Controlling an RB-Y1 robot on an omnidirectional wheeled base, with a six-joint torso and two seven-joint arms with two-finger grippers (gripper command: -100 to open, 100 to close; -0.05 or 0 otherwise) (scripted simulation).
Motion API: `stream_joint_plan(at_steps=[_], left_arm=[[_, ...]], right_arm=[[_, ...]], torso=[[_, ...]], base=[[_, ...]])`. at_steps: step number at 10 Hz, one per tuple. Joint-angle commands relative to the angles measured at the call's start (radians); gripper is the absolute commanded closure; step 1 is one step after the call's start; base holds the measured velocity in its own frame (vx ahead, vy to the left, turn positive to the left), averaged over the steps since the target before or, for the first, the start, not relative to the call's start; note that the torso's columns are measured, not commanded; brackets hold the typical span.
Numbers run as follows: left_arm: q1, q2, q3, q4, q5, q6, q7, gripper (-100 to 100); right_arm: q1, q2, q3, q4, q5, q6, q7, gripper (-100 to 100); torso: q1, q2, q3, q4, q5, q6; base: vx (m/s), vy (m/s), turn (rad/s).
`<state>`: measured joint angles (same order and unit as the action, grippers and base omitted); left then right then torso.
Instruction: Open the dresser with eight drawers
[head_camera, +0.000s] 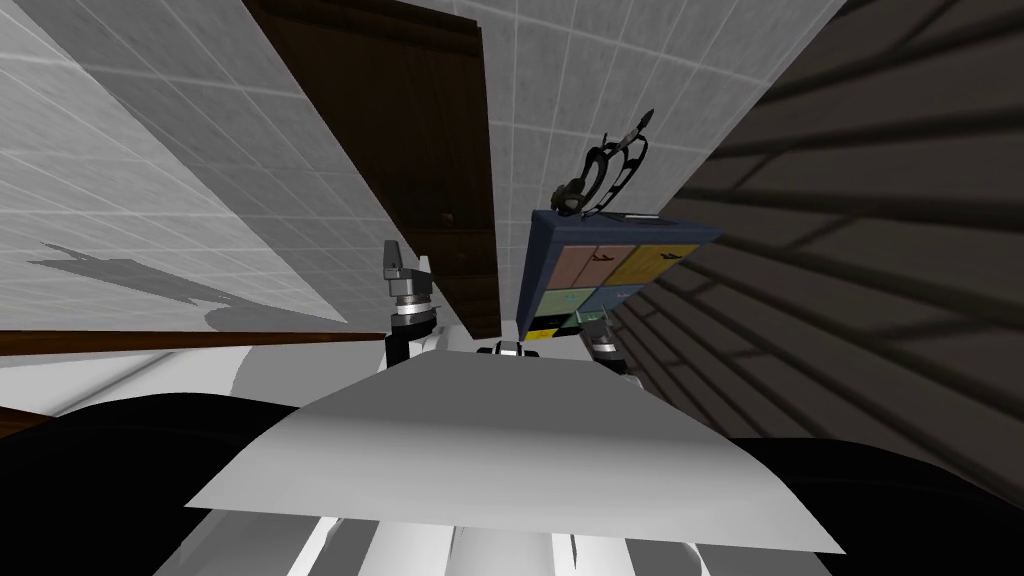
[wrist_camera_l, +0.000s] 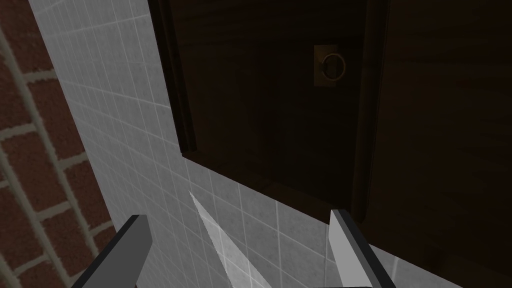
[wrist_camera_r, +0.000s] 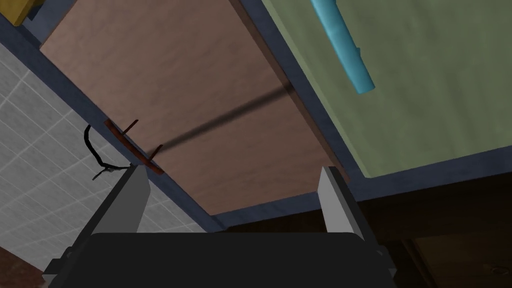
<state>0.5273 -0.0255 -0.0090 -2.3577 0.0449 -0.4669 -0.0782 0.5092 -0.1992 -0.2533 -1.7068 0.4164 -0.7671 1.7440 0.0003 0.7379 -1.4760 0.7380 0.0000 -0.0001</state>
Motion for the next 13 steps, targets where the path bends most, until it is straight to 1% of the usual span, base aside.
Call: stream_joint_plan(at_steps=[1, 2, 3, 4, 5, 6, 7, 8, 9, 10, 11, 12, 13], left_arm=[[0.0, 0.0, 0.0, 0.0, 0.0, 0.0, 0.0, 0], [0.0, 0.0, 0.0, 0.0, 0.0, 0.0, 0.0, 0], [0.0, 0.0, 0.0, 0.0, 0.0, 0.0, 0.0, 0], [0.0, 0.0, 0.0, 0.0, 0.0, 0.0, 0.0, 0], [0.0, 0.0, 0.0, 0.0, 0.0, 0.0, 0.0, 0], [0.0, 0.0, 0.0, 0.0, 0.0, 0.0, 0.0, 0], [0.0, 0.0, 0.0, 0.0, 0.0, 0.0, 0.0, 0], [0.0, 0.0, 0.0, 0.0, 0.0, 0.0, 0.0, 0], [0.0, 0.0, 0.0, 0.0, 0.0, 0.0, 0.0, 0], [0.0, 0.0, 0.0, 0.0, 0.0, 0.0, 0.0, 0], [0.0, 0.0, 0.0, 0.0, 0.0, 0.0, 0.0, 0], [0.0, 0.0, 0.0, 0.0, 0.0, 0.0, 0.0, 0], [0.0, 0.0, 0.0, 0.0, 0.0, 0.0, 0.0, 0]], right_arm=[[-0.002, 0.003, -0.005, 0.011, 0.008, -0.007, 0.063, -100], [-0.004, 0.011, -0.017, 0.035, 0.024, -0.021, 0.101, -100], [-0.004, 0.011, -0.017, 0.035, 0.024, -0.021, 0.127, -100], [-0.004, 0.011, -0.017, 0.035, 0.024, -0.021, 0.137, -100], [-0.007, 0.021, -0.028, 0.058, 0.039, -0.035, 0.176, -100], [-0.007, 0.021, -0.028, 0.058, 0.039, -0.035, 0.203, -100], [-0.009, 0.032, -0.039, 0.08, 0.053, -0.047, 0.231, -100], [-0.009, 0.032, -0.039, 0.08, 0.053, -0.047, 0.26, -100], [-0.009, 0.032, -0.039, 0.08, 0.053, -0.047, 0.275, -100], [-0.012, 0.045, -0.05, 0.101, 0.066, -0.06, 0.311, -100], [-0.012, 0.045, -0.05, 0.101, 0.066, -0.06, 0.338, -100], [-0.014, 0.061, -0.06, 0.121, 0.079, -0.071, 0.368, -100], [-0.014, 0.061, -0.06, 0.121, 0.079, -0.071, 0.398, -100]], torso=[[0.0, 0.0, 0.0, 0.0, 0.0, 0.0], [0.0, 0.001, 0.0, 0.0, 0.0, 0.0], [-0.001, 0.0, 0.0, 0.0, 0.0, 0.0], [0.0, 0.0, 0.0, 0.0, 0.0, 0.0], [0.0, 0.001, 0.0, 0.0, 0.0, 0.0], [0.0, 0.0, 0.0, 0.0, 0.0, 0.0], [0.0, 0.0, 0.0, 0.0, 0.0, 0.0], [0.0, 0.0, 0.0, 0.0, 0.0, 0.0], [0.0, 0.0, 0.0, 0.0, 0.0, 0.0], [0.0, 0.001, 0.0, 0.0, 0.0, 0.0], [0.0, 0.0, 0.0, 0.0, 0.0, 0.0], [0.0, 0.0, 0.0, 0.0, 0.0, 0.0], [0.0, 0.0, 0.0, 0.0, 0.0, 0.0]], base=[[0.015, 0.005, -0.004], [0.027, 0.004, 0.033], [0.032, 0.004, 0.034], [0.014, 0.003, 0.0], [0.03, 0.003, 0.033], [0.028, 0.005, 0.024], [0.032, 0.009, 0.046], [0.032, 0.01, 0.019], [0.016, 0.006, -0.005], [0.026, 0.005, 0.038], [0.025, 0.005, 0.022], [0.032, 0.008, 0.03], [0.029, 0.007, 0.017]])
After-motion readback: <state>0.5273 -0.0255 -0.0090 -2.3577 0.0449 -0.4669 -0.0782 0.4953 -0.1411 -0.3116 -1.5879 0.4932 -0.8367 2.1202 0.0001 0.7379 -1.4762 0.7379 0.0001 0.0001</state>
